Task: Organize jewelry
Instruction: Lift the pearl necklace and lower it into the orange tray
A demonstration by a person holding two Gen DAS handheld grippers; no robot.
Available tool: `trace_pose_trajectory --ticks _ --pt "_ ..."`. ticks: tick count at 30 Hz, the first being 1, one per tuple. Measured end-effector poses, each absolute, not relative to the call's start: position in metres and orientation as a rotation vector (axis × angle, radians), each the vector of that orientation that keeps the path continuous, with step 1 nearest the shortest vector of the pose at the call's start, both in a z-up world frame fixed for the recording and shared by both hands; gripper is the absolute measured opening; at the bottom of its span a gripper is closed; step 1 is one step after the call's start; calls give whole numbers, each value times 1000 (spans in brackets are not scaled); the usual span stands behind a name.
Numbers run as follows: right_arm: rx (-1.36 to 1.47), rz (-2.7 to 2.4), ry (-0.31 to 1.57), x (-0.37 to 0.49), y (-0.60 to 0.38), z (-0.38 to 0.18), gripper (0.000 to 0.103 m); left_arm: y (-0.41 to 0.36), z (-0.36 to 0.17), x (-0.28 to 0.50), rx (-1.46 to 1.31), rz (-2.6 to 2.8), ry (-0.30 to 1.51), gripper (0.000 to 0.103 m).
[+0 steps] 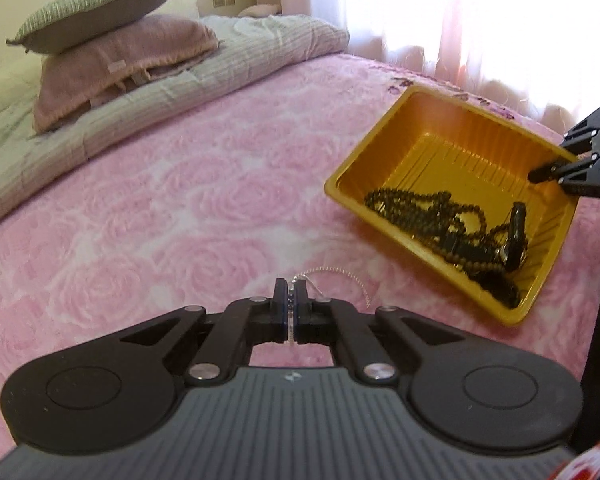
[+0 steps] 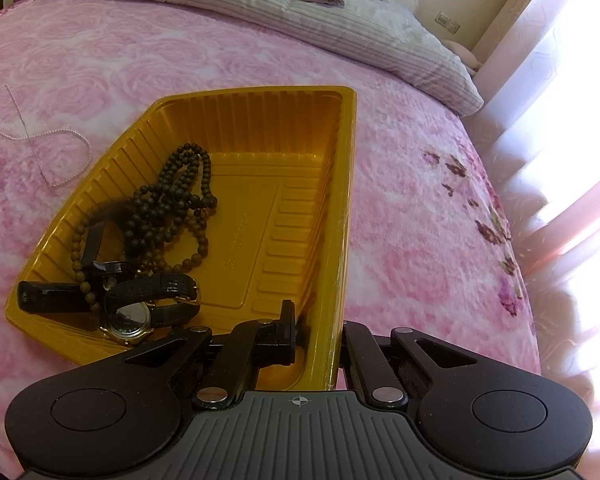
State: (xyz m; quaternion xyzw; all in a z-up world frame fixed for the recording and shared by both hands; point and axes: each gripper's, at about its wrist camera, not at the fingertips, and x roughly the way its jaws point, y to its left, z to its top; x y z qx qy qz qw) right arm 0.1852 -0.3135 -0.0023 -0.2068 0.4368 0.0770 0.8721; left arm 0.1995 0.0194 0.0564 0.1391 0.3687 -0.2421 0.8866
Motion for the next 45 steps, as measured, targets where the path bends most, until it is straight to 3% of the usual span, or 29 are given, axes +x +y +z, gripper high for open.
trace_pose_trajectory --ticks 23,45 --pt "-436 161 910 185 -313 -1 5 19 88 199 261 -498 716 1" --pt "-439 162 902 184 -309 2 5 -36 169 196 227 -639 561 1"
